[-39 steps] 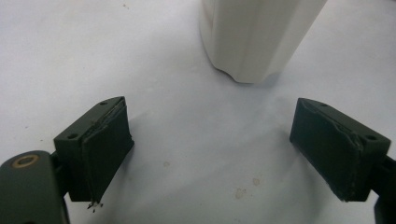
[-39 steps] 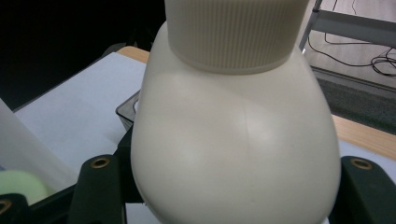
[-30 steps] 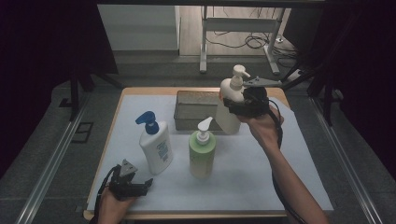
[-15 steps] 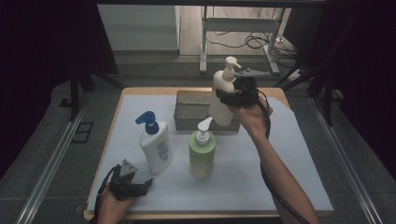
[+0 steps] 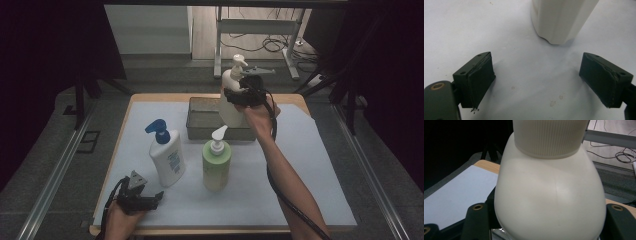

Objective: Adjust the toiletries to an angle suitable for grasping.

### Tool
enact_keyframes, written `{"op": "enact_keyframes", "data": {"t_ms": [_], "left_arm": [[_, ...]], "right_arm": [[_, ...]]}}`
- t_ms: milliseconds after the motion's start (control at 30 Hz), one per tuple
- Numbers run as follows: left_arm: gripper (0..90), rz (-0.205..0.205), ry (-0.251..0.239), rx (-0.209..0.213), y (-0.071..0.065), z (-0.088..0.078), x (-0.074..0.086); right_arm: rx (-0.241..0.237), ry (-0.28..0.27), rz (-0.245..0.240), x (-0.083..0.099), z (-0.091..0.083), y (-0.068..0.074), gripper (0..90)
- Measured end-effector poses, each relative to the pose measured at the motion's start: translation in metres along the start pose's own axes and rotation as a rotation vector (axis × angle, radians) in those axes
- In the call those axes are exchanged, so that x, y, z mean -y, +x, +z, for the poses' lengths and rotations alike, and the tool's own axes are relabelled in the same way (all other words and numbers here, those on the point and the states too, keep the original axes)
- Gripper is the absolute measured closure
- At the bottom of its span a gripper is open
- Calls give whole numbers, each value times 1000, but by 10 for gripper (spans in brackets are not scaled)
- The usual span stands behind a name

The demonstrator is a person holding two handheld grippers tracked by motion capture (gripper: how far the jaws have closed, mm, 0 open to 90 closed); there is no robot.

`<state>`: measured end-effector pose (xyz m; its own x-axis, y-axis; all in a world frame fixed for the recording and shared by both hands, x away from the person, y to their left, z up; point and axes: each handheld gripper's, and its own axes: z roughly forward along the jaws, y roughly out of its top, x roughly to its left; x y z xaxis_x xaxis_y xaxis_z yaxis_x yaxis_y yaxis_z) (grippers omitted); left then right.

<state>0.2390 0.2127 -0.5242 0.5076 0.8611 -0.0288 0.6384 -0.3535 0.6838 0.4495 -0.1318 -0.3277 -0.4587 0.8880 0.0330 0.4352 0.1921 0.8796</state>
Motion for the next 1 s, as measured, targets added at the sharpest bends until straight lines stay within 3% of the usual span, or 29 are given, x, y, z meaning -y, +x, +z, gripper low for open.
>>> {"op": "enact_keyframes", "data": {"t_ms": [400, 1000], "left_arm": [[121, 1, 3, 1, 0, 0, 0], [121, 1, 3, 0, 0, 0, 0]], "right_arm": [[16, 8, -18, 3, 31, 7, 371], [0, 39, -24, 21, 52, 15, 370]]}}
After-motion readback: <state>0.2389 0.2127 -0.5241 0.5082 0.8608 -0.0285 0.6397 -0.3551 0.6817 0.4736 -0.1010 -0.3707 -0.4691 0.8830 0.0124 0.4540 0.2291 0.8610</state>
